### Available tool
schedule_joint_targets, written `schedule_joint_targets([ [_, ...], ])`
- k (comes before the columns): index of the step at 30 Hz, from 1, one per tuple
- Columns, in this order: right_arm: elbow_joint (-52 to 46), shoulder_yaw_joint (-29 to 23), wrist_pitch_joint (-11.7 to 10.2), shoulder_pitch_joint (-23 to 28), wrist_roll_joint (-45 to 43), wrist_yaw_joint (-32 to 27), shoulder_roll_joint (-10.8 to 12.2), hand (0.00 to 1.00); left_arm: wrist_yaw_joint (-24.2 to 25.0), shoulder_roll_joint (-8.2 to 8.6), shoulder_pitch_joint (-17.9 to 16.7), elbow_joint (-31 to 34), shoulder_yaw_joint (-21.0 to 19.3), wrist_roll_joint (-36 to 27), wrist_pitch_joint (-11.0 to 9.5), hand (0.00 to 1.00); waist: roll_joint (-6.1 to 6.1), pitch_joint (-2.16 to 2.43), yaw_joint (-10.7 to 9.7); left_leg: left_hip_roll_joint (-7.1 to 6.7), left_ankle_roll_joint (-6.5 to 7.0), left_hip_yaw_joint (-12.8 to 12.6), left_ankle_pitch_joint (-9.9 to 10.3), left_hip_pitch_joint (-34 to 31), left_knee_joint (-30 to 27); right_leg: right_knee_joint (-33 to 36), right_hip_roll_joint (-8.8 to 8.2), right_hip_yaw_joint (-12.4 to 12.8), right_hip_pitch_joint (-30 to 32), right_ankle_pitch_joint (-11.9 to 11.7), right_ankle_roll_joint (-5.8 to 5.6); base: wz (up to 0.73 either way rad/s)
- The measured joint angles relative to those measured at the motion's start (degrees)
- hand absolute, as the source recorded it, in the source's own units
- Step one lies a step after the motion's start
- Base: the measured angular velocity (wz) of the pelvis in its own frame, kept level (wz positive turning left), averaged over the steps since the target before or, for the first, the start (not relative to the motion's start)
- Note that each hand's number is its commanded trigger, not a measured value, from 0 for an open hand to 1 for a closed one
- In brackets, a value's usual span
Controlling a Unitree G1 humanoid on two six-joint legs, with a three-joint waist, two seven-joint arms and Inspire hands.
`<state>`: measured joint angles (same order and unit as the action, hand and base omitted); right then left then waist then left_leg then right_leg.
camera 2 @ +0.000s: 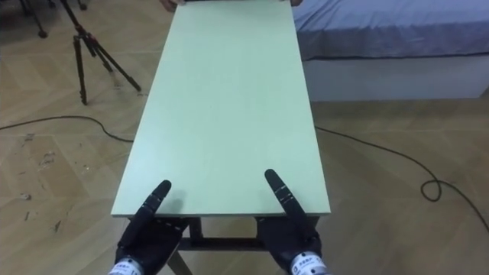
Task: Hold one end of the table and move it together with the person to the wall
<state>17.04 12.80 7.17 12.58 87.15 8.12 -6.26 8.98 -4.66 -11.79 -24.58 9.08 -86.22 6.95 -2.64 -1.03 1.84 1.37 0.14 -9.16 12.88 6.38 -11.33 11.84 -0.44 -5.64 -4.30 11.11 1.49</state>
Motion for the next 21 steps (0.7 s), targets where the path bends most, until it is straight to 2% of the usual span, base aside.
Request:
schedule_joint_targets([
  [3, 0.2, 0.1, -0.6, -0.1, -0.2, -2.0, 0.0, 1.0, 0.0, 0.11, 0.1, 0.0, 0.2, 1.0, 0.0, 1.0, -0.06, -0.04, 0.1, -0.01, 0.0, 0.0, 0.0, -0.1, 0.0, 0.0, -0.04, -0.1, 0.1, 0.0, 0.0, 0.02],
  [5, 0.6, 0.1, -1.5, -0.3, -0.4, -4.3, 0.1, 1.0, 0.1, 0.81, 0.1, 0.9, 0.3, 1.5, 0.0, 1.0, -0.14, -0.08, 0.5, -0.04, 0.0, 0.0, 0.0, -0.6, 0.0, -0.1, -0.16, -0.5, 0.3, 0.0, -0.01, 0.09],
  [10, 0.5, 0.2, -2.5, -0.4, -3.3, -4.5, 0.2, 1.0, 0.1, 1.1, 0.0, 1.0, 0.4, 2.5, 0.4, 1.0, -0.18, -0.24, 0.5, 0.01, 0.0, 0.0, 0.0, -0.7, 0.0, -0.1, 0.0, -0.5, 0.4, 0.0, 0.0, 0.01],
  [14, 0.5, 0.2, -2.5, -0.5, -4.3, -4.8, 0.3, 1.0, 0.0, 1.08, 0.1, 0.9, 0.3, 4.8, -0.3, 1.0, -0.09, -0.35, 0.4, -0.01, 0.0, 0.0, 0.0, -0.7, 0.0, -0.1, -0.01, -0.5, 0.4, 0.0, -0.01, 0.0],
  [21, 0.5, 0.2, -3.2, -0.5, -5.0, -4.9, 0.5, 1.0, 0.1, 1.27, 0.1, 1.1, 0.1, 5.8, -0.4, 1.0, -0.03, -0.41, 0.5, -0.04, 0.0, 0.0, 0.0, -0.8, 0.0, -0.2, -0.13, -0.6, 0.6, 0.0, -0.02, 0.0],
])
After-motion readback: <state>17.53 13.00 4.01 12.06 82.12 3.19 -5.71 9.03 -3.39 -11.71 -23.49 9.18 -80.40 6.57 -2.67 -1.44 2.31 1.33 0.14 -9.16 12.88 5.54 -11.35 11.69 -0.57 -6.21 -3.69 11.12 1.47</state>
